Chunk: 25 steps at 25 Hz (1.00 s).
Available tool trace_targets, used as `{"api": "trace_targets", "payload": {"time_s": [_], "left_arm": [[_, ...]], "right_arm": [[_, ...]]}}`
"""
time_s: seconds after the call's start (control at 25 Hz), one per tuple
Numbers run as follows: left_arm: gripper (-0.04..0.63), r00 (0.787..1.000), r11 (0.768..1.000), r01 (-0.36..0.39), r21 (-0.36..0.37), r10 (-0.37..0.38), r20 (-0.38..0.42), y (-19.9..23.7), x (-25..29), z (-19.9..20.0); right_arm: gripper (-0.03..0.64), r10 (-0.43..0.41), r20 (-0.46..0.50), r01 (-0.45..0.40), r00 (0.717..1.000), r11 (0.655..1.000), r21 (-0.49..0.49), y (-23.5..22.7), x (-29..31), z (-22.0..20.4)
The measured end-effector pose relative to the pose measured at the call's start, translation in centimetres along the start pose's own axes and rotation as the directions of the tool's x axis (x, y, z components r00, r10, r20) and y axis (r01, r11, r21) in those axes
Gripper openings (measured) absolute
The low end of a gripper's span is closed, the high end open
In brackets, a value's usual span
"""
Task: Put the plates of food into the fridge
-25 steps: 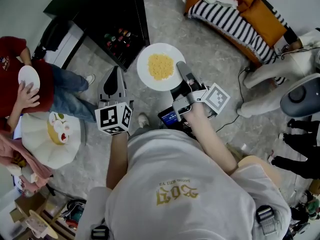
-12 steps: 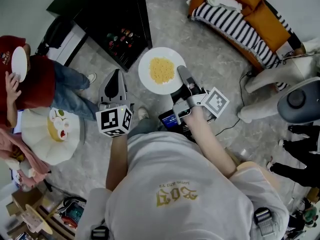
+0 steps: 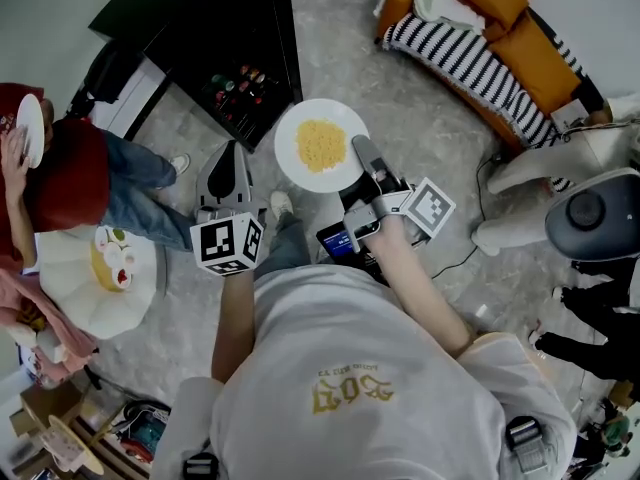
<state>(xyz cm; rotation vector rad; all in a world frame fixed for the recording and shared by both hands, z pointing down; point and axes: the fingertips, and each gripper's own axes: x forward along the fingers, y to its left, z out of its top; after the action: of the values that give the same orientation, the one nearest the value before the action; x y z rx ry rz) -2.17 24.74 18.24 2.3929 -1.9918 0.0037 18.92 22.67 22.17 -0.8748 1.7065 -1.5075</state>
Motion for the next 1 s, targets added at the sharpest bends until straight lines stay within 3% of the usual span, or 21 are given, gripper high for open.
{"api": "trace_targets", "payload": {"time_s": [0.44, 1.0], "left_arm": [[0.006, 0.999, 0.999, 0.036, -0.022, -0.036, -0.023, 5.6, 9.3, 0.1], [0.006, 0.995, 0.994, 0.092, -0.056, -0.094, -0.036, 11.9, 16.2, -0.6]], "right_arm": [[0.02, -0.039, 0.032, 0.039, 0.999, 0.999, 0.002, -0.9, 9.7, 1.6], [0.02, -0.092, 0.074, 0.091, 0.993, 0.996, 0.007, -2.3, 18.0, 0.4]]}}
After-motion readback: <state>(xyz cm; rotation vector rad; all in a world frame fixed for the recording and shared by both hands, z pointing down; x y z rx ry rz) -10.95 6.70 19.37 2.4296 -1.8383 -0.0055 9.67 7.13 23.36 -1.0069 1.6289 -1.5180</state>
